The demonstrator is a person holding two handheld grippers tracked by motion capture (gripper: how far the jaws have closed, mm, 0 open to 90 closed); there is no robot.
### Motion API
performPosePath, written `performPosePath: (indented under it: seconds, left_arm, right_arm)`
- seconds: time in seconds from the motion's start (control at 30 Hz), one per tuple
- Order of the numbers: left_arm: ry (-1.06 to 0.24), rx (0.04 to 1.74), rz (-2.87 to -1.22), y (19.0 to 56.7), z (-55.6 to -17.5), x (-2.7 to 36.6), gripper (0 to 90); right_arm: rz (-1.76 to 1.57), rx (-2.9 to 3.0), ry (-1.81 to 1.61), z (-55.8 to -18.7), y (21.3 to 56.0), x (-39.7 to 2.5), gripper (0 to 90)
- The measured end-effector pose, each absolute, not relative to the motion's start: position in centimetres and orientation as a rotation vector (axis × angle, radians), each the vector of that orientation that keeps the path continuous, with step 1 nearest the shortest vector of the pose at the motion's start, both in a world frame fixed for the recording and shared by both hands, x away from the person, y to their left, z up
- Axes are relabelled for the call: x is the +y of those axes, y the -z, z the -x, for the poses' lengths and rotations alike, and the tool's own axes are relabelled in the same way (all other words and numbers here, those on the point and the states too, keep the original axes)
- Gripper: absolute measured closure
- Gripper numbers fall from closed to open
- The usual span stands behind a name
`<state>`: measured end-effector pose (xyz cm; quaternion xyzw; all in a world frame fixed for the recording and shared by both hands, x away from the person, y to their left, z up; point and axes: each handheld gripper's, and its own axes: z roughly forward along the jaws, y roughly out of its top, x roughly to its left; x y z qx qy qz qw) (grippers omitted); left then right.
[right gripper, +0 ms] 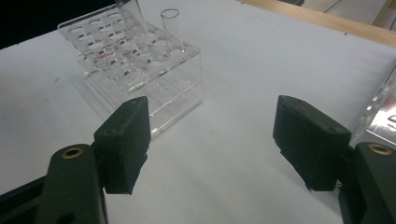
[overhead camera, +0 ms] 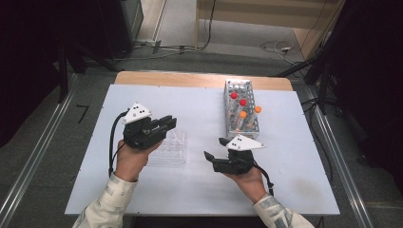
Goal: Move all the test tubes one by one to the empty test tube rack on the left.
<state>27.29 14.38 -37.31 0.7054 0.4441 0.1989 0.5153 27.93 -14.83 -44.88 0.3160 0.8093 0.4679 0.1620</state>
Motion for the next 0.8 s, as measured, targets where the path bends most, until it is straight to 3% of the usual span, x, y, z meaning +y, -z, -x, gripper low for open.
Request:
performPosePath:
  seconds: [0.8]
  left_arm:
    - [-0.594,1.129,-1.701,38.9,-28.9,14.3,76.8]
  right_arm:
    - [-0.910,2.311,-1.322,-28.1,45.1,-14.9,26.7]
